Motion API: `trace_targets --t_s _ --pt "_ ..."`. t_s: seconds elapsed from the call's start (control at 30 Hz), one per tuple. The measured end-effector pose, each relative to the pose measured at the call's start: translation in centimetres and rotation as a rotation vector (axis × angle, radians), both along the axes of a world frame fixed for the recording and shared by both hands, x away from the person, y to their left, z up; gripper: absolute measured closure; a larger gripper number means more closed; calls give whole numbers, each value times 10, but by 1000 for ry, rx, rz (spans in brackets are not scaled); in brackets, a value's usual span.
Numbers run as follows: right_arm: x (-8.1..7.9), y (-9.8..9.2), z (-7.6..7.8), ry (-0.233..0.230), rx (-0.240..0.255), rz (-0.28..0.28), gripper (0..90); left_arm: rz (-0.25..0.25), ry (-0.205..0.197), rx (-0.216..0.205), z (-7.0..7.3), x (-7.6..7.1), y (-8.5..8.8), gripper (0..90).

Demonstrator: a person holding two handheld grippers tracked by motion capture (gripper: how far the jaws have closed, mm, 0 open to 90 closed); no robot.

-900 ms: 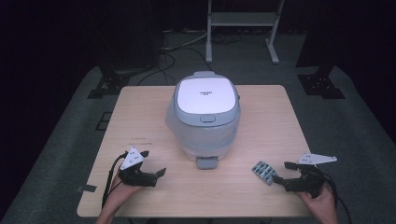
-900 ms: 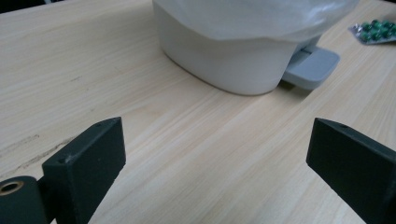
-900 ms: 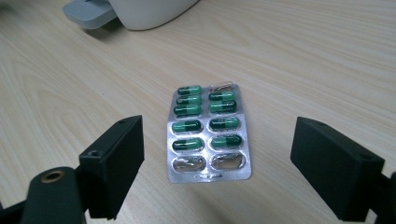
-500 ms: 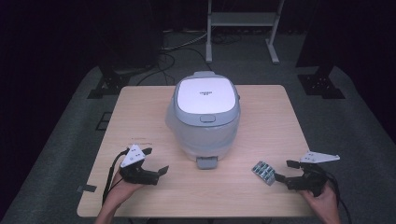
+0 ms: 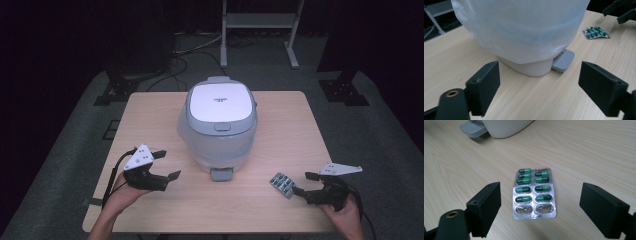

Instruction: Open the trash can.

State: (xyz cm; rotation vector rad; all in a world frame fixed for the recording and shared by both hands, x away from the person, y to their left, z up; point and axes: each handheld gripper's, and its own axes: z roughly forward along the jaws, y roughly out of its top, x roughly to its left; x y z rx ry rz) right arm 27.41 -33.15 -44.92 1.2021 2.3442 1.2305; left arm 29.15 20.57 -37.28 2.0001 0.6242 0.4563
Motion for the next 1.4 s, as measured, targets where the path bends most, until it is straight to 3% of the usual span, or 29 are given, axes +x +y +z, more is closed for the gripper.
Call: trace_targets --t_s 0.8,1.4 --pt "-1 3 -1 7 0 13 160 -128 -32 7 62 -9 -10 629" --pt "1 3 -1 14 10 20 160 -166 -19 33 92 -5 -24 820"
